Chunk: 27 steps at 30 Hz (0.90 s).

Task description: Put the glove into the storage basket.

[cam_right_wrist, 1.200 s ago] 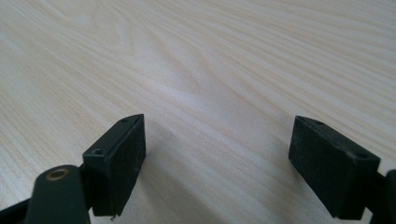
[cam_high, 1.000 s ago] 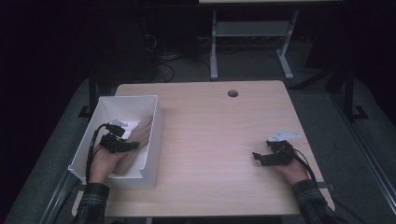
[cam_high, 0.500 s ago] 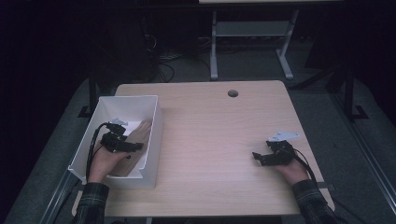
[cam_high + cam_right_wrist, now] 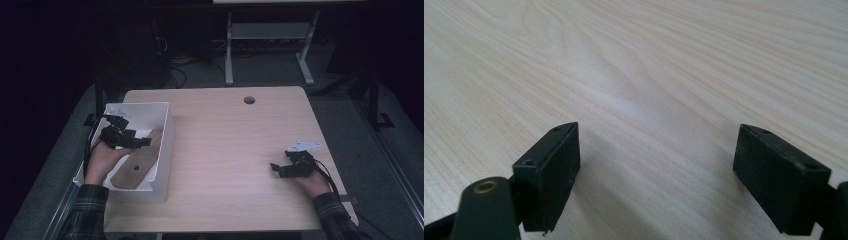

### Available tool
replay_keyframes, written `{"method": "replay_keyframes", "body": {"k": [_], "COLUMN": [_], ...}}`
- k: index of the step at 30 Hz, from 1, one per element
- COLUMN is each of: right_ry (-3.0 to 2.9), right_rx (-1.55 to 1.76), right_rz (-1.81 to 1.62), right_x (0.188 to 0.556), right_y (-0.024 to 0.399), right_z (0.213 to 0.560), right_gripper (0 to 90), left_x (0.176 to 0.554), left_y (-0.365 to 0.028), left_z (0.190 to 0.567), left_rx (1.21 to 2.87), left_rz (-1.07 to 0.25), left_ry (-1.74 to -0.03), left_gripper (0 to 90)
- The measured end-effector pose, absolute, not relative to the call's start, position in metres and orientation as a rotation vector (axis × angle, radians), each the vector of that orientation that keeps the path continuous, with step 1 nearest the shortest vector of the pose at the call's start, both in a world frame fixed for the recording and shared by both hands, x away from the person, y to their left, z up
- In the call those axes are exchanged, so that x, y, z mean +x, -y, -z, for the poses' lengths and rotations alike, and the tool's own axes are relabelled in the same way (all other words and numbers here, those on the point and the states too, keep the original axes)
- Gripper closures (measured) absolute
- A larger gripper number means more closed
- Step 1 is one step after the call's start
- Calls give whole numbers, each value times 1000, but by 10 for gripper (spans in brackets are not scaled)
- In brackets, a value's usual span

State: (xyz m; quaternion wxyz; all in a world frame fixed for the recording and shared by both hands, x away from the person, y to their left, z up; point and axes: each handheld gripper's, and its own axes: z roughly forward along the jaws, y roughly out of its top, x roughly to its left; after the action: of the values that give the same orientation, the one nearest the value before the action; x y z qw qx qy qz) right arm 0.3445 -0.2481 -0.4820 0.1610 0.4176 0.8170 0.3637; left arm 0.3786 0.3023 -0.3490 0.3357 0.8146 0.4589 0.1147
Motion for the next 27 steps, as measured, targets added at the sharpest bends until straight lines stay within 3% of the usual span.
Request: {"method": "replay_keyframes", "body": {"k": [12,27], "right_ry": [-2332,-2335], "right_rx": [1192,1192], "right_rz": [-1041,-1041], "right_x": [344,344], "right_y": [248,248], "right_z": [482,482], "right_gripper": [185,184], "left_x": [375,369], "left_y": [-261,-168], "left_z": [301,302], "left_rx": [2101,2106], "left_rz": [-301,-239], "left_ry": [-1073,-937], "left_gripper": [220,221]}}
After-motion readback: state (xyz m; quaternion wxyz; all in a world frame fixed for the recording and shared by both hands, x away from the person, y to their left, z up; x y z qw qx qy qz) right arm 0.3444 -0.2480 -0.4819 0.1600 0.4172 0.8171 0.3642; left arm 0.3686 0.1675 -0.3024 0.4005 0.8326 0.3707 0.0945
